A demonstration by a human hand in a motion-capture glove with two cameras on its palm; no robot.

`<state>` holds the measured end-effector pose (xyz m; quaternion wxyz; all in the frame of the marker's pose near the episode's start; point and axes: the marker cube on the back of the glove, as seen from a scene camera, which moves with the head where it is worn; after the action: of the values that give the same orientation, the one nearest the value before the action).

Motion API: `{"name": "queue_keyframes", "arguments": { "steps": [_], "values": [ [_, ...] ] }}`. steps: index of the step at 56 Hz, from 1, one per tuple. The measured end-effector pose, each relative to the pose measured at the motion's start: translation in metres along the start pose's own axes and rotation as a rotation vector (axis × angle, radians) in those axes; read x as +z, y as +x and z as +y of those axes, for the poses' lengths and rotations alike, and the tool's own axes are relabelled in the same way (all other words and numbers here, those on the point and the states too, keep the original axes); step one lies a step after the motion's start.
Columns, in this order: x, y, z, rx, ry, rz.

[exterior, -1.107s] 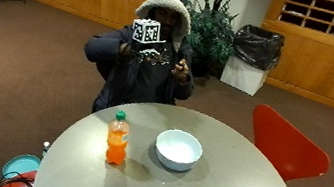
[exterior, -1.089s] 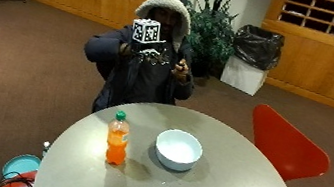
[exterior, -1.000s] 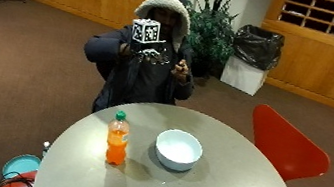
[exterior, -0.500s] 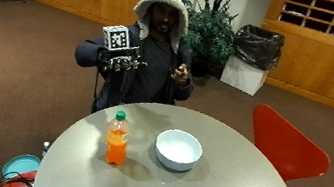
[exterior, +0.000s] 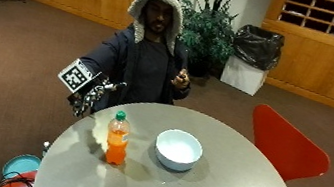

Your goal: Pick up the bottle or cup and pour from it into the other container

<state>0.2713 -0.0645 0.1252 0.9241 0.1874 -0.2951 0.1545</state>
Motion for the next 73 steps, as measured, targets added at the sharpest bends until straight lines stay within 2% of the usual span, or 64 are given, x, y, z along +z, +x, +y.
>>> {"name": "queue_keyframes", "arguments": {
  "steps": [12, 18, 25, 38, 49, 59, 73],
  "values": [
    [0.044, 0.031, -0.038, 0.036, -0.081, -0.277],
    [0.064, 0.033, -0.073, 0.051, -0.068, -0.439],
    [0.088, 0.035, -0.091, 0.032, -0.101, -0.525],
    [0.114, 0.042, -0.114, 0.061, -0.002, -0.658],
    [0.124, 0.048, -0.121, 0.085, 0.073, -0.677],
    [0.126, 0.051, -0.118, 0.034, 0.205, -0.626],
    [0.115, 0.042, -0.113, 0.016, 0.237, -0.613]
  ]
}}
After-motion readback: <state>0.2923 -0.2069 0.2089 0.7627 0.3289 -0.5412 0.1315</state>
